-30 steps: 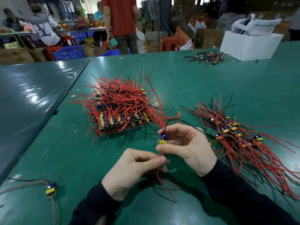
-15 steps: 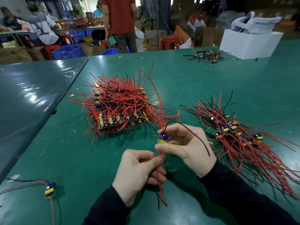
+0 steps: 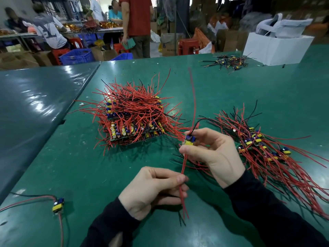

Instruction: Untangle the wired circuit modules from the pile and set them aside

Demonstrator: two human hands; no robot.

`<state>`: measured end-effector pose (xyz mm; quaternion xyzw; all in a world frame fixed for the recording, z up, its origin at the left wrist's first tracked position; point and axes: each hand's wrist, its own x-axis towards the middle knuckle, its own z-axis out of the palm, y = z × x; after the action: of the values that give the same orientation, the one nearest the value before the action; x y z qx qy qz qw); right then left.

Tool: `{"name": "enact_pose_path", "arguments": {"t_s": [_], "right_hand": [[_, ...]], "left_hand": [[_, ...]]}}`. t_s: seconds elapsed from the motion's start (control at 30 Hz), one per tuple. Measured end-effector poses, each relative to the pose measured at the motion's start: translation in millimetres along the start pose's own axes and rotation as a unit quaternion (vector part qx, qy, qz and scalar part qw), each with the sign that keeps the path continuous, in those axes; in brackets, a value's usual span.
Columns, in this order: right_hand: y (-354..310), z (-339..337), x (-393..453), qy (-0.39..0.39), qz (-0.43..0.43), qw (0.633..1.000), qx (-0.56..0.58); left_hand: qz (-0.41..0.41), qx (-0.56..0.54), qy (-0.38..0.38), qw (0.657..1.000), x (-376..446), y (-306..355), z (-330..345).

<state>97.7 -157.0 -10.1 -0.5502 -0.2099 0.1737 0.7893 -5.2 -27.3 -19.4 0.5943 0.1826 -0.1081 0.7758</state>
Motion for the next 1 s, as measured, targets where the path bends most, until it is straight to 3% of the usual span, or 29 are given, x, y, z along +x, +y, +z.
{"name": "enact_pose_path", "arguments": {"t_s": [0.1, 0.17, 0.27, 0.37, 0.53, 0.77, 0.93, 1.0], "right_hand": [[-5.5, -4.4, 3.4, -0.004, 0.006, 0.999, 0.033], [-6.0, -4.1, 1.6, -0.031, 0.022, 0.998, 0.047], [-1.7, 0.4, -2.0, -0.049, 0.04, 0.998, 0.031], [-0.8, 1.2, -0.7, -0.014, 0.03, 0.999, 0.03], [-3.8, -5.4, 3.2, 0.075, 0.008, 0.997, 0.033], [2.1, 4.3, -1.8, 0.025, 0.025, 0.998, 0.058], [-1.6, -5.3, 4.7, 0.065, 0.008, 0.997, 0.049], [0.2, -6.5, 5.7, 0.07, 0.012, 0.996, 0.05]], "left_hand": [[-0.065, -0.067, -0.097, 0.991, -1.1, 1.6, -5.3], [-0.081, -0.061, -0.108, 0.989, -2.2, 1.9, -2.3], [-0.041, 0.01, -0.033, 0.999, 1.6, -2.2, 5.1], [0.031, 0.019, 0.057, 0.998, 7.9, -8.4, 6.4], [0.045, 0.044, 0.021, 0.998, 6.3, -8.9, 5.2], [0.145, 0.128, 0.143, 0.971, 14.2, -16.3, 10.4], [0.087, 0.067, 0.061, 0.992, 10.7, -16.8, 11.3], [0.09, 0.078, 0.085, 0.989, 11.5, -18.0, 13.1]]}}
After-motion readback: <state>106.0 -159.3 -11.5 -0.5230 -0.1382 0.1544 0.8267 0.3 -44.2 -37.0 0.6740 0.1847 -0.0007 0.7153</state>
